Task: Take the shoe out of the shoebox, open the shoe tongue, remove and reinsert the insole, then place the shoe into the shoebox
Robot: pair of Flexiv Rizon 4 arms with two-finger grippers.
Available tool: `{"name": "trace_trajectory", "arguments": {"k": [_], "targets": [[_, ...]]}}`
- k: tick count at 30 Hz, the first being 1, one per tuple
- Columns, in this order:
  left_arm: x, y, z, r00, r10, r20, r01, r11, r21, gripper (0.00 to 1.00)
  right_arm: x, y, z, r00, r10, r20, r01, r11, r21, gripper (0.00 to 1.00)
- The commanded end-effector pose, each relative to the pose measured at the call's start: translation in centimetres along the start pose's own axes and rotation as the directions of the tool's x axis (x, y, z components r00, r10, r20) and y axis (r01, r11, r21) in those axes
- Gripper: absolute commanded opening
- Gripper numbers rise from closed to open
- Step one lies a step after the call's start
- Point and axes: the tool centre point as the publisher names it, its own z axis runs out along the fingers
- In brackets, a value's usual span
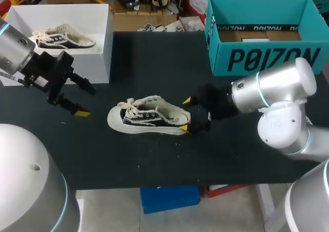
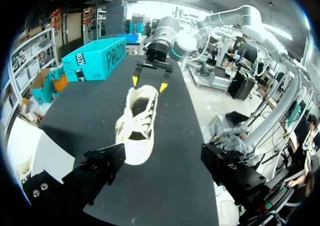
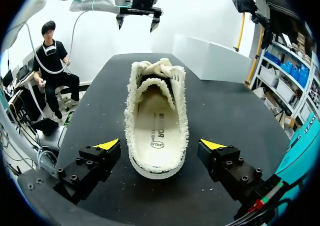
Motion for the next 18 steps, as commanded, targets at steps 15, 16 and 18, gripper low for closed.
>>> {"name": "trace_trajectory", "arguments": {"k": [15, 16, 18], "targets": [[0.0, 0.1, 0.1, 1.000, 0.002, 0.002, -0.002, 1.000, -0.001, 1.00, -0.4, -0.9, 2.4, 1.000, 0.011, -0.025, -0.012, 0.999, -0.032, 1.00], [0.0, 0.1, 0.1, 1.000, 0.002, 0.002, -0.002, 1.000, -0.001, 1.00, -0.3, -0.9, 2.4, 1.000, 0.013, -0.026, -0.013, 0.999, -0.033, 1.00], [0.0, 0.1, 0.1, 1.000, 0.002, 0.002, -0.002, 1.000, -0.001, 1.00, -0.2, -1.0, 2.6, 1.000, 0.016, -0.026, -0.017, 0.999, -0.037, 1.00]]}}
